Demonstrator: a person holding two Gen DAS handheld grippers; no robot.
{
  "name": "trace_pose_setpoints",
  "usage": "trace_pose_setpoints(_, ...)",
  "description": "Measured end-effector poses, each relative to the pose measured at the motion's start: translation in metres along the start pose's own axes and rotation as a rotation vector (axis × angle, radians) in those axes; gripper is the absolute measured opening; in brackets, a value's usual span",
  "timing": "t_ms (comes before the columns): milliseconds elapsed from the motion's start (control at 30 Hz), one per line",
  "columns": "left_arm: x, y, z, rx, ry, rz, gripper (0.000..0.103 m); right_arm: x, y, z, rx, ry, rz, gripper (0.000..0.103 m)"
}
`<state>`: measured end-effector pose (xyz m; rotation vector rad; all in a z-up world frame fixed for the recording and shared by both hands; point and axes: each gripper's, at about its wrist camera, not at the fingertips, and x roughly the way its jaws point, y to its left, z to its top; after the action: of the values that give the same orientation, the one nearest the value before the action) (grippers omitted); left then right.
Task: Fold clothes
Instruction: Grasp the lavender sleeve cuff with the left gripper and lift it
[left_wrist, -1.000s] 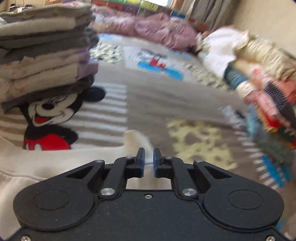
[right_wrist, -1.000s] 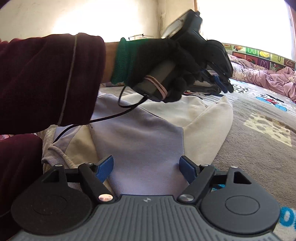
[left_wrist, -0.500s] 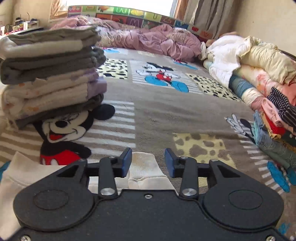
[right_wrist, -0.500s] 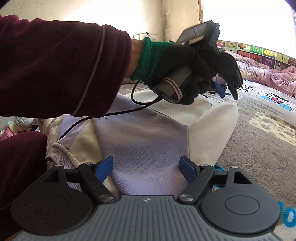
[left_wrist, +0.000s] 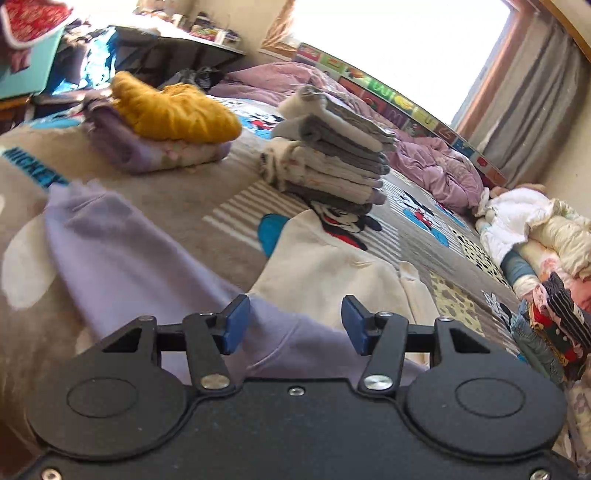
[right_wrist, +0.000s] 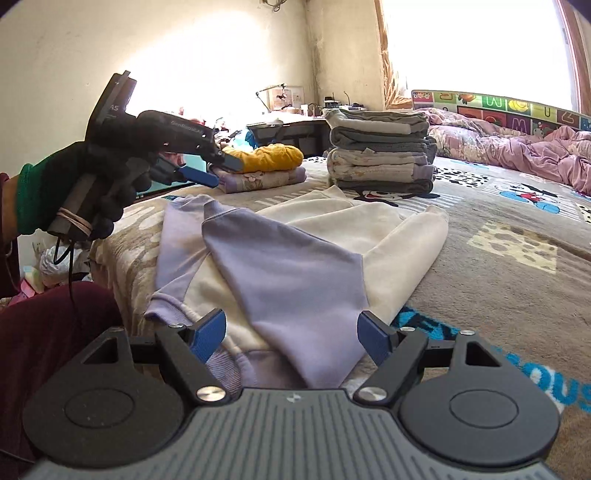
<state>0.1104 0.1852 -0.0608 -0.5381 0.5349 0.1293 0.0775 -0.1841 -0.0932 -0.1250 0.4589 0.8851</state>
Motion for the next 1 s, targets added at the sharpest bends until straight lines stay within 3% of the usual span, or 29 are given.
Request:
trace_pose_setpoints(167, -0.005, 0.031, -0.010, -0.149, -0.003, -0.013, 0.054, 0.014, 0.022, -0.008, -0.043, 0.014, -0.057, 0.078)
trace_pose_setpoints(233, 0.000, 0.034, -0.012, -0.205, 0.002, -0.037, 0.054, 0.025, 0.028, -0.014, -0.058, 0.063, -0.050, 0.078)
trace_pose_setpoints(300, 0.007, 0.036, -0.013, -0.223, 0.017, -0.043, 0.054, 0.037, 0.036, -0.024, -0.093, 0.156, -0.037, 0.084)
trace_pose_setpoints(433, 0.018, 0.033, -0.015, -0.249, 0.029, -0.094, 0.053, 0.030, 0.057, -0.024, -0.196, 0.151, -0.075, 0.084)
trace_pose_setpoints(500, 0.024, 0.028, -0.015, -0.232, 0.034, -0.098, 0.041, 0.016, 0.059, -0.019, -0.191, 0.096, -0.085, 0.083)
trace_pose_setpoints(567, 0.029, 0.022, -0.014, -0.203, 0.040, -0.089, 0.016, 0.008, 0.056, -0.016, -0.177, 0.050, -0.109, 0.084)
trace_pose_setpoints(667, 0.028, 0.013, -0.009, -0.184, 0.020, -0.104, 0.004, 0.007, 0.043, -0.015, -0.136, 0.018, -0.139, 0.084)
trace_pose_setpoints(1000, 0.048, -0.062, 0.029, -0.130, 0.001, -0.213, 0.003, 0.030, 0.031, -0.010, -0.114, 0.030, -0.072, 0.084)
